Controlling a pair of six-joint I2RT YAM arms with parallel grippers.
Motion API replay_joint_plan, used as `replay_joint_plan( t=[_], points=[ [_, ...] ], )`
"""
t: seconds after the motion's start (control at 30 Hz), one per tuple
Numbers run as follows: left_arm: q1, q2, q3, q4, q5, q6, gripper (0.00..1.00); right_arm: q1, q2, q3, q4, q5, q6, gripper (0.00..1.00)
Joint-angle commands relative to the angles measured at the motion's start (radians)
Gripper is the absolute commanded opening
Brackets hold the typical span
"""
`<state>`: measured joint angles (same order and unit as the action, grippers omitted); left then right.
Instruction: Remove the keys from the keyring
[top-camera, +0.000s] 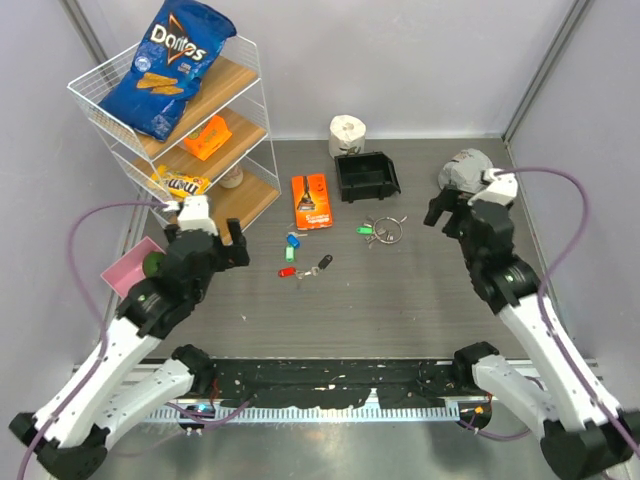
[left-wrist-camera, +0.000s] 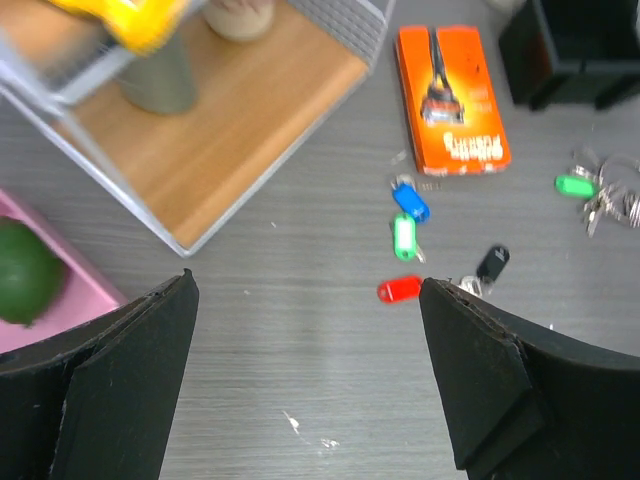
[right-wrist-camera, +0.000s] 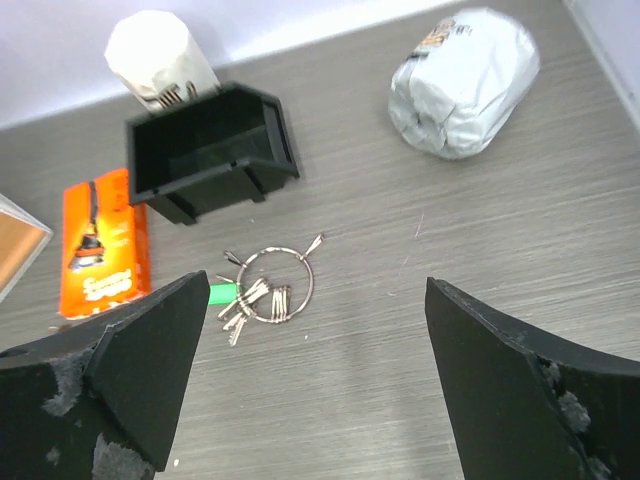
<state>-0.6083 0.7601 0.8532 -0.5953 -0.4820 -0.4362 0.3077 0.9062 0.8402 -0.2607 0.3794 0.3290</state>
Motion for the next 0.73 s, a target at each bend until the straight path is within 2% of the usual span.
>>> replay_joint_plan(
  t=[0.0, 0.17, 0.27, 0.5, 0.6, 0.7],
  points=[
    [0.001, -0.117, 0.101, -0.149, -0.173, 0.059, 1.00, 0.001, -0.216, 0.023, -0.133, -0.002, -0.059, 0.96],
    [0.001, -0.244, 0.080, -0.163, -0.280, 0.142, 1.00, 0.001, -0.404, 0.077, -0.262, 0.071, -0.105, 0.96],
    [0.001, -0.317, 0.012, -0.132, -0.273, 0.159, 0.99, 0.001, -0.475, 0.088, -0.304, 0.099, -0.130, 0.95],
    [0.001, -0.393, -0.048, -0.120, -0.230, 0.165, 0.99, 0.001, -0.527, 0.079, -0.334, 0.121, -0.142, 0.96],
    [0.001, -0.400, -0.059, -0.124, -0.207, 0.177, 0.93, -0.001, -0.521, 0.076, -0.336, 0.112, -0.140, 0.95],
    [0.001, -0.412, -0.068, -0.121, -0.196, 0.177, 0.98, 0.001, -0.512, 0.077, -0.334, 0.108, -0.136, 0.95]
  ],
)
